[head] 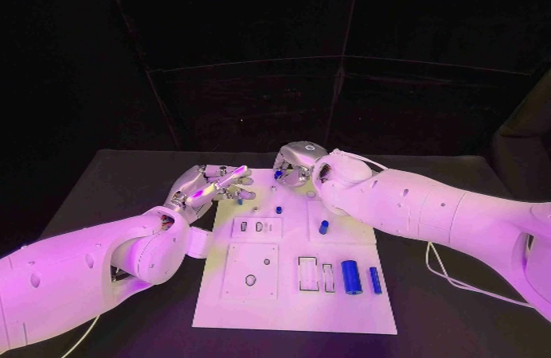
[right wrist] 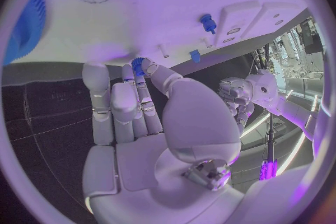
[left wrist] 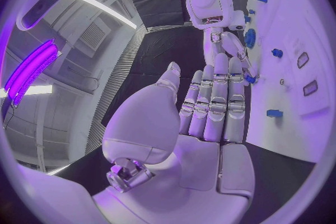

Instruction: Assemble the parts on the task board

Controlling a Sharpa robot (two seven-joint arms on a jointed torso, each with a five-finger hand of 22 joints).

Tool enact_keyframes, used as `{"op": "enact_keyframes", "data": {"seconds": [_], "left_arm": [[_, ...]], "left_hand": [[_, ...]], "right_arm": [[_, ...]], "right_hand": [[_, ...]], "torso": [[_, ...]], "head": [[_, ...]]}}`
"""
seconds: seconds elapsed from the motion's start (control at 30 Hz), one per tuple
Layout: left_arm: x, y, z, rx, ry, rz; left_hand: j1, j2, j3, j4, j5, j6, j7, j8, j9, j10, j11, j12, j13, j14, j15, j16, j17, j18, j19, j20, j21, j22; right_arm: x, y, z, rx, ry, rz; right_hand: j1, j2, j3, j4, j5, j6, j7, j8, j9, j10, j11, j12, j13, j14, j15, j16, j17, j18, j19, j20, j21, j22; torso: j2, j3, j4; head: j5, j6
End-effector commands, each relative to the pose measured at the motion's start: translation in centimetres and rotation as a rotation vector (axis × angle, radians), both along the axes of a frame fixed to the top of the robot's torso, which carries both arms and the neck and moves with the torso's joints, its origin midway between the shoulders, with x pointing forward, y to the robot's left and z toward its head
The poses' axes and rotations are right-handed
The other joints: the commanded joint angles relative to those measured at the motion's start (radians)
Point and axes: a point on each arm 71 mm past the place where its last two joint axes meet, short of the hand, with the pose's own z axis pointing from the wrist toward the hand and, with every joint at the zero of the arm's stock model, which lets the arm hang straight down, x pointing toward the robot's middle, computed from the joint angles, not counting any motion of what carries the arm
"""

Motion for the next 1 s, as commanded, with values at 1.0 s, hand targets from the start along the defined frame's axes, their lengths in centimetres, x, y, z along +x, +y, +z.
{"op": "enact_keyframes", "data": {"seconds": [1.0], "left_arm": [[0.0,0.4,0.1,-0.004,0.003,-0.005]], "left_hand": [[-0.002,0.011,0.001,-0.008,0.003,-0.001,0.009,-0.005,-0.001,0.0,0.01,-0.004,0.001,-0.007,0.001,-0.008,0.002,0.014,0.002,0.005,-0.005,-0.001]], "right_arm": [[-2.9,-11.7,2.6,0.171,0.204,-0.259]], "right_hand": [[0.11,-0.073,-0.472,0.266,0.102,-0.164,-0.019,0.018,0.003,0.021,-0.044,0.62,0.426,0.032,-0.02,0.152,0.181,-0.031,0.028,-0.023,0.079,0.089]], "torso": [[0.003,0.0053,-0.0217]], "head": [[-0.01,0.012]]}}
